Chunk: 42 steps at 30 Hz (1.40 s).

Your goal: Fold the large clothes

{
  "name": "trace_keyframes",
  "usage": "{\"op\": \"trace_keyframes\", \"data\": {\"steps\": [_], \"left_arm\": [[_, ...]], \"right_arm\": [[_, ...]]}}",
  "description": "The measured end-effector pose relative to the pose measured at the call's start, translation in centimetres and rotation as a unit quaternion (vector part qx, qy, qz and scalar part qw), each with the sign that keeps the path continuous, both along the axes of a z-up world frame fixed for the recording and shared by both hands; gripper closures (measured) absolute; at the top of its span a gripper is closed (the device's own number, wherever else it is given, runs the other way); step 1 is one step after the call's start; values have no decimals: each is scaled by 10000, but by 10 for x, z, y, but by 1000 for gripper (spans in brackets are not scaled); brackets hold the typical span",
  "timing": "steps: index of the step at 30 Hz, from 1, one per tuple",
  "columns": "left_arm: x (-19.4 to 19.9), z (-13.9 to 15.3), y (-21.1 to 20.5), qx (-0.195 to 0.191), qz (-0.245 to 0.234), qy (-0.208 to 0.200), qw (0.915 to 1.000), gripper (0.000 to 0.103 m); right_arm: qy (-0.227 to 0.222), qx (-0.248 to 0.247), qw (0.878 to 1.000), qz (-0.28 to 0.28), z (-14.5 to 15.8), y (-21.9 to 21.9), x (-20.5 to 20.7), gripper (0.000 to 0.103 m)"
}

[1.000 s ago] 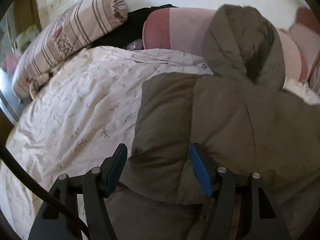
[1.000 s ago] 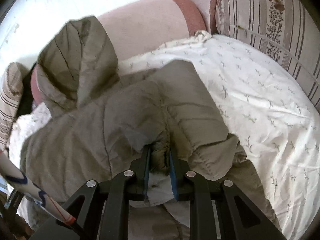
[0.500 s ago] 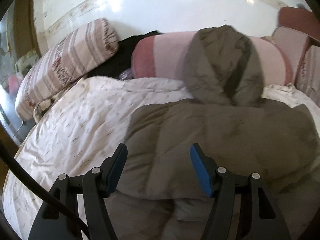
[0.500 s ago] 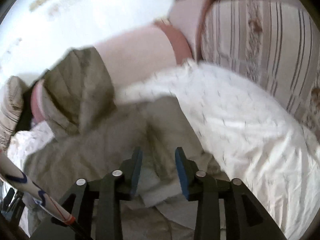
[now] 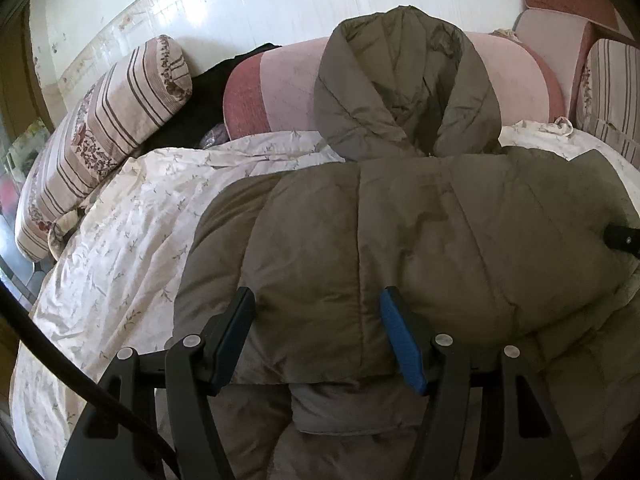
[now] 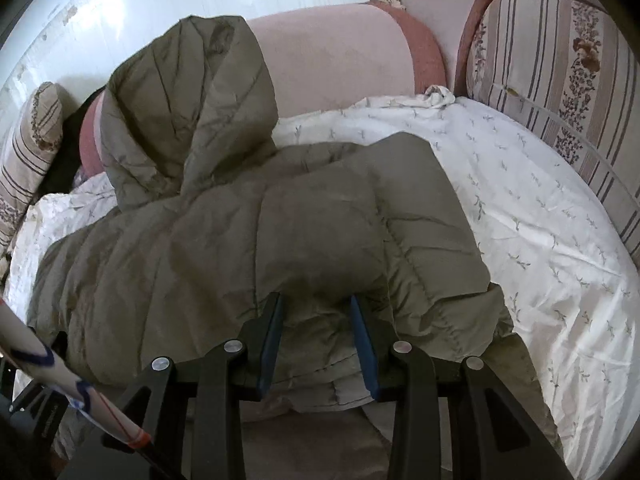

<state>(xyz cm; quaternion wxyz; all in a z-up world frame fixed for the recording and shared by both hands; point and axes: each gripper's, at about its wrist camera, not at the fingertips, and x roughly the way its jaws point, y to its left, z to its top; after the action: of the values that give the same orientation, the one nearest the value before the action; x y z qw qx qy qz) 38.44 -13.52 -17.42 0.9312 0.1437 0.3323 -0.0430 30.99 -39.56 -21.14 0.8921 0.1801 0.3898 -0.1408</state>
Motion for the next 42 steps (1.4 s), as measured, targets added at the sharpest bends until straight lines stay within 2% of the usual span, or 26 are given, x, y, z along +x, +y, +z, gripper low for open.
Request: {"op": "trace_keyframes", "data": {"steps": [9,19,25,29,33,42], "left_arm": [[1,-2,0,-13,15,17,10000,38],[-7,5,-2,-53,-19,-7,10000,38],[-26,18,-3,-170,-122,-21,9998,38],[-52,28,6,-299,-178,48,9994,38],[-96,30,25,-351,-143,254,9990,38],[-196,-14,72,-307,457,955,9939,38]], "right_arm": [[195,-186,9996,82,-11,5,4,66],[-128,-339,9992,171,18,18,-15,66],[-62,-329,9992,202,24,20,-30,66],[-68,-192,9992,352,32,21,-53,66],[-6,-130,9988,463,32,23,-85,65],[339,-57,9982,487,-1,32,-207,64]]}}
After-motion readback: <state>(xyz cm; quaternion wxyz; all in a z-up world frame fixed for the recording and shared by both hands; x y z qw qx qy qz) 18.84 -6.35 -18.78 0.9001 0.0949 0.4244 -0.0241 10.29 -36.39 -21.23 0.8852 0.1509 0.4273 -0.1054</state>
